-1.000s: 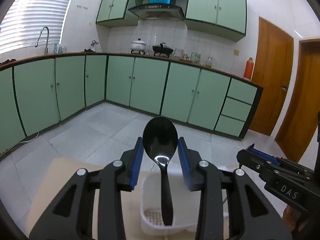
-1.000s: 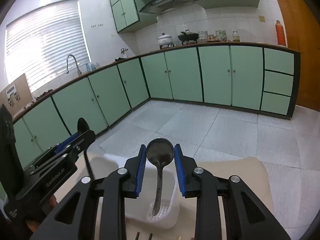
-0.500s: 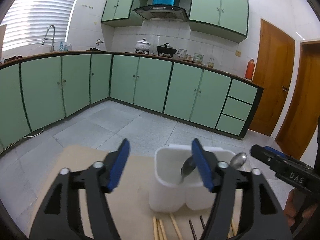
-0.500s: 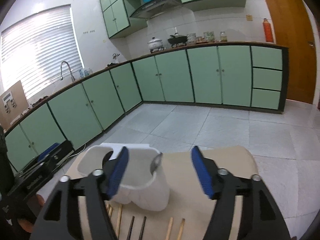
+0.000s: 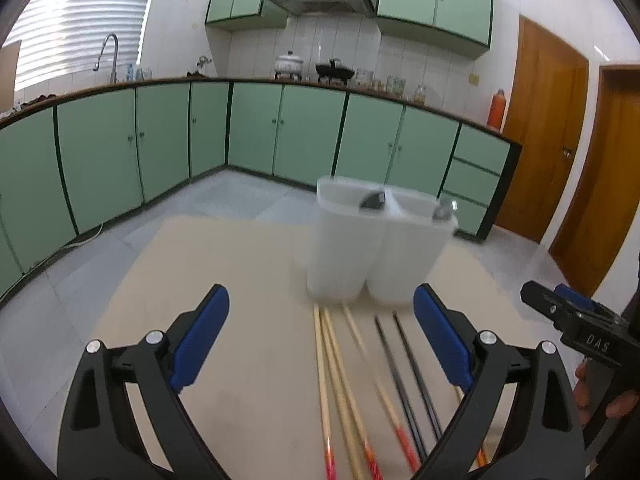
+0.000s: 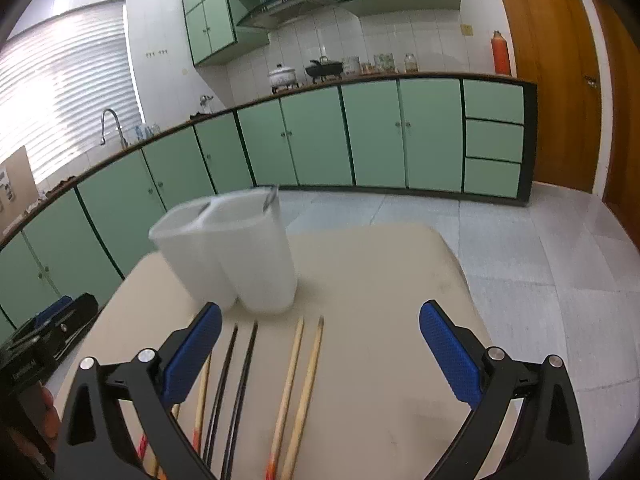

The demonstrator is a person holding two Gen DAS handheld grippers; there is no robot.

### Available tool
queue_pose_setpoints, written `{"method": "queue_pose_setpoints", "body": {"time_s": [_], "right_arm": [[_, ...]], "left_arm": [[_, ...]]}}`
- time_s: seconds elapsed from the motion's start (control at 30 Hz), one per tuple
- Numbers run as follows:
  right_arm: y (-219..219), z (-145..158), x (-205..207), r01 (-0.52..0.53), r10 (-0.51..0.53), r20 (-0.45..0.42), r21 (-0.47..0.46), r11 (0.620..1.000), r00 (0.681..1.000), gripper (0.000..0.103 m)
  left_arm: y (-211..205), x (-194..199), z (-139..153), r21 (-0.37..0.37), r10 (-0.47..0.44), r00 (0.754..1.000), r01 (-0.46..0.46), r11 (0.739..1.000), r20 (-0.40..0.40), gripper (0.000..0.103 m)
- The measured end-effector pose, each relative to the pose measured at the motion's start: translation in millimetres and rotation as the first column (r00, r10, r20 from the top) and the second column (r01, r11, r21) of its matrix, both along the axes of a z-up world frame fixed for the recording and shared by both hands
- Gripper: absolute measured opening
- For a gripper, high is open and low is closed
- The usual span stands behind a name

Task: Organize utensils
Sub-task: 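Open both grippers to drop the spoons into the holder, then close the left gripper on a red-patterned chopstick while the right grips a wooden chopstick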

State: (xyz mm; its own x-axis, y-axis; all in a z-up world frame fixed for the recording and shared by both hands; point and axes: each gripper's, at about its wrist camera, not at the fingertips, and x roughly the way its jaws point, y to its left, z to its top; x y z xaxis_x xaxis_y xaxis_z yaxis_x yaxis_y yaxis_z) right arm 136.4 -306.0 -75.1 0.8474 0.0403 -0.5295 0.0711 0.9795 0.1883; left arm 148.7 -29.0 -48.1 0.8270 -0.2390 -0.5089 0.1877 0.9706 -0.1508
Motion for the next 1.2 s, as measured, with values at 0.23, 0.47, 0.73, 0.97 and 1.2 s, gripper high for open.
{"method": "queue_pose_setpoints", "body": {"time_s": [0.23, 0.47, 0.73, 0.97, 1.2], "right_arm": [[4.1, -19.3, -38.9, 0.004, -0.005, -0.054, -0.014, 1.0, 0.999, 0.097], [0.8, -34.5, -71.3, 0.015, -0.018, -0.117, -0.027, 1.0, 0.993, 0.097], [13.0, -54.9, -96.8, -0.019, 0.006, -0.187, -0.068, 0.998, 0.982, 0.095], [29.8, -68.0, -106.4, -0.075, 0.052, -0.225, -0.097, 0.992, 0.973, 0.073], [33.5, -73.6, -103.9, -0.091, 0.065, -0.245, -0.096, 0.991, 0.967, 0.059]], "left_arm": [[5.9, -34.6, -19.7, 0.037, 0.0, 0.998, 0.002, 0.999, -0.058, 0.091], [16.0, -60.6, -36.5, 0.082, 0.012, 0.993, -0.002, 0.997, -0.117, 0.091], [22.7, -76.6, -59.8, 0.109, 0.037, 0.979, -0.015, 0.994, -0.202, 0.091], [13.6, -83.4, -71.2, 0.158, 0.039, 0.975, -0.004, 0.988, -0.217, 0.091], [7.2, -79.0, -79.7, 0.153, 0.035, 0.969, 0.003, 0.988, -0.243, 0.09]]}}
